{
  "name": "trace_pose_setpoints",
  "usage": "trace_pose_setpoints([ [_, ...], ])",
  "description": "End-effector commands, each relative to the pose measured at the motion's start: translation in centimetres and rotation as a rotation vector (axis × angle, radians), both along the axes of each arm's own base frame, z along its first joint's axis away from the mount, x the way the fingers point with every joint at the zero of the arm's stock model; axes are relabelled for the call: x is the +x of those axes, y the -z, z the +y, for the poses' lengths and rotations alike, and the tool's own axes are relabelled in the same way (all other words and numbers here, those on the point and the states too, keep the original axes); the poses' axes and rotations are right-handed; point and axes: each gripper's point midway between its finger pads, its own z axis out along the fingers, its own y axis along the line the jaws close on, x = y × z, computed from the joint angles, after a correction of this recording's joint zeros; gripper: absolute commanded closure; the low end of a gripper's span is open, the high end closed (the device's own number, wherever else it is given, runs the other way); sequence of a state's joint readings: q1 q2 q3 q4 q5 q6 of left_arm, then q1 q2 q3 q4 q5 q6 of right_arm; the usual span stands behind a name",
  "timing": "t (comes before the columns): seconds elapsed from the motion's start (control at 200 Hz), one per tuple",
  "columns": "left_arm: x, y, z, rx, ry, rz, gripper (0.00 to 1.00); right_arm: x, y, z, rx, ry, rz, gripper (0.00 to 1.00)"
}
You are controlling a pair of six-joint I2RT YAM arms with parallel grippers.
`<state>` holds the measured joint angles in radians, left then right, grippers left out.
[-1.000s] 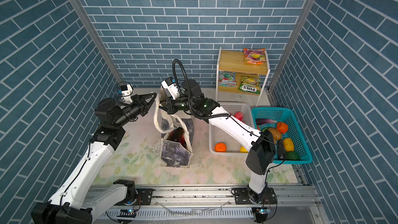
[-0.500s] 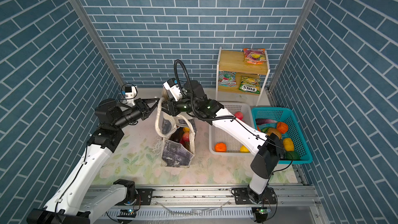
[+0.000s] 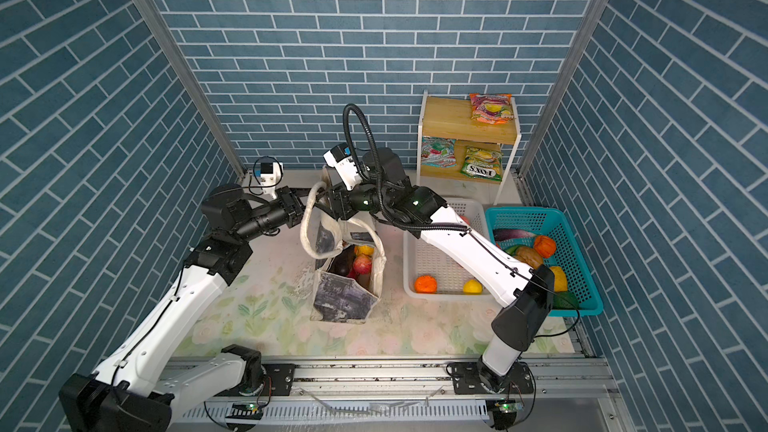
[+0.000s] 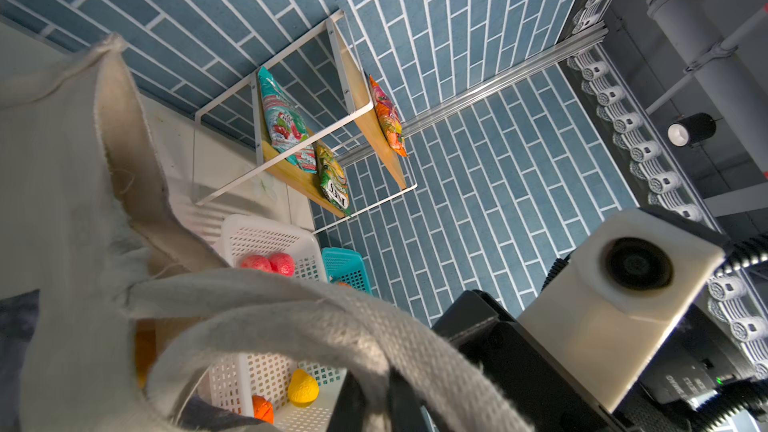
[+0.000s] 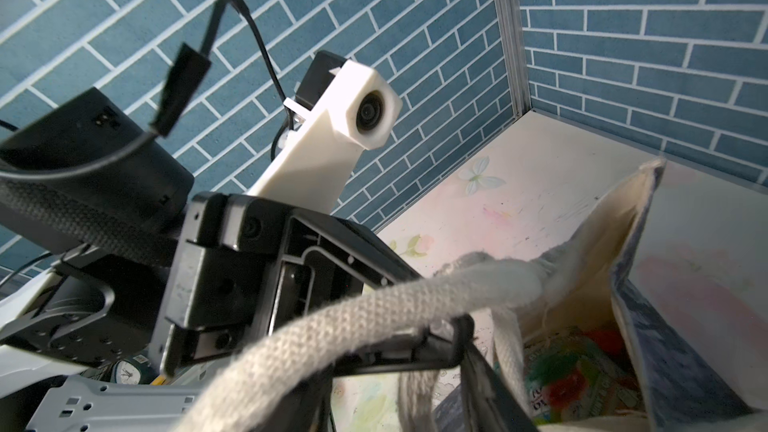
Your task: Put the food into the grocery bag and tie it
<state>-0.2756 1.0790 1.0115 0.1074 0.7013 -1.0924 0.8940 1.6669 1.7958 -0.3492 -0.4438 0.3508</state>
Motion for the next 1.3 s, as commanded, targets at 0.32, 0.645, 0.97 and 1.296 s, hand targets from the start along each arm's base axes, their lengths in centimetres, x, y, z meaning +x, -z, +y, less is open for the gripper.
trace_pose_setpoints([
  [0.32, -0.6, -6.4, -1.0, -0.135, 0.065, -0.145, 0.98, -0.9, -3.6, -1.6, 0.016, 0.000, -0.136, 0.22],
  [0.645, -0.6, -8.8, -1.0, -0.175, 0.080, -0.196, 0.98, -1.7, -2.7, -6.4, -0.022, 0.124, -0.193, 0.01],
  [0.97, -0.7, -10.6, -0.8, -0.168, 0.092, -0.223, 0.98, -0.7, -1.5, -13.6, -0.052, 0.323, -0.237, 0.04],
  [1.296, -0.7, -11.1, -1.2, -0.153, 0.119, -0.215, 0.99, 1.1, 2.8, -13.4, -0.020, 0.244, -0.174, 0.48],
])
